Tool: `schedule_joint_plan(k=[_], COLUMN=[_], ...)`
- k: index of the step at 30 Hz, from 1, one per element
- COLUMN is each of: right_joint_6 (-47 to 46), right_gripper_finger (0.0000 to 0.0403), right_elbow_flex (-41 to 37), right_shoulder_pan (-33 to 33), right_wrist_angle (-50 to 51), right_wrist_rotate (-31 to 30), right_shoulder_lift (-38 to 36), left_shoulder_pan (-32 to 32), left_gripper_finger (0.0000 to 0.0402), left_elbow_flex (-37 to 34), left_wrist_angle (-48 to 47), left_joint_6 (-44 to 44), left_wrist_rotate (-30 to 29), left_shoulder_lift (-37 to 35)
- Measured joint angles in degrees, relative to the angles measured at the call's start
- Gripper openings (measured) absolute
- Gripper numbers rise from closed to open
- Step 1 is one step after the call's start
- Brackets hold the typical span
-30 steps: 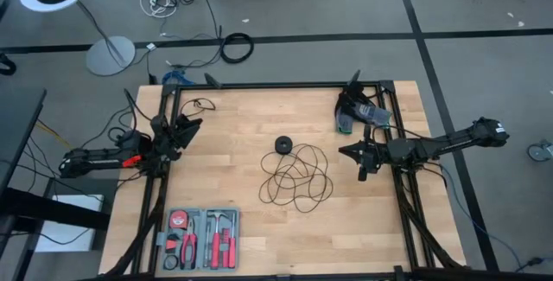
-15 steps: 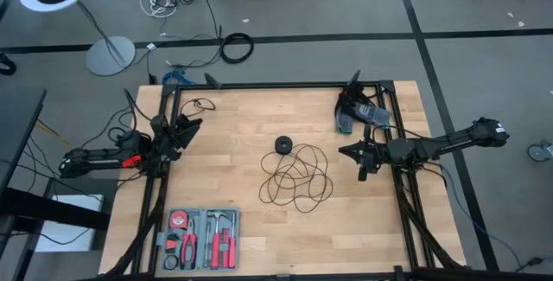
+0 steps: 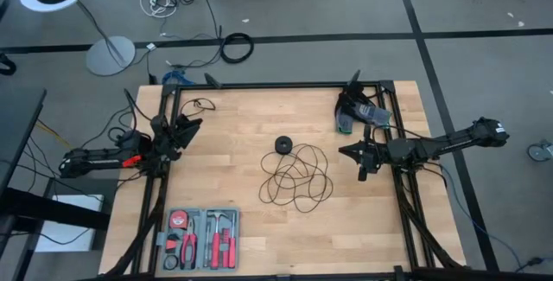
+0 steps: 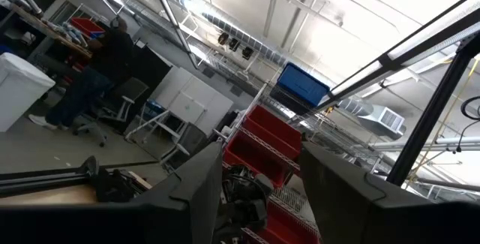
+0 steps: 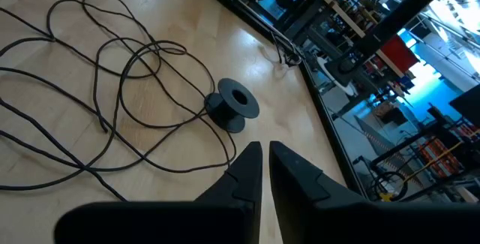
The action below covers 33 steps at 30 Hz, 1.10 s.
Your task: Coil cords
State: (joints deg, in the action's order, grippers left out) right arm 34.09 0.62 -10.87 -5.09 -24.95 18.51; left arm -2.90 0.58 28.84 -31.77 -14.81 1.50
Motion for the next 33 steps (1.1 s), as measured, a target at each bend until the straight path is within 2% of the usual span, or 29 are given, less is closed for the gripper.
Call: schedule_joint_plan(k=[21,24,28,33], right_joint_6=[-0.8,-8.1,-22.6,-34.9], right_gripper_finger=[0.0028,0.0028,0.0028,0.0028], right_elbow_flex=[0.0,0.0,0.0,0.0], right_shoulder_pan=[0.0,0.0,-0.1,-0.1], right_wrist_angle=[-0.5,-0.7,-2.6,-4.1], right_wrist_rotate=[0.1,2.5,6.5,7.2], right_shoulder_lift=[0.0,0.0,0.0,0.0], left_shoulder_pan=[0.0,0.0,0.0,0.0], left_gripper_finger=[0.0184,0.0184,0.0184,0.0184], left_elbow_flex=[0.0,0.0,0.0,0.0], left_wrist_angle=[0.0,0.0,0.0,0.0], left_joint_6=[0.0,0.0,0.0,0.0], left_wrist_rotate=[0.0,0.0,0.0,0.0], left_shoulder_lift=[0.0,0.0,0.0,0.0])
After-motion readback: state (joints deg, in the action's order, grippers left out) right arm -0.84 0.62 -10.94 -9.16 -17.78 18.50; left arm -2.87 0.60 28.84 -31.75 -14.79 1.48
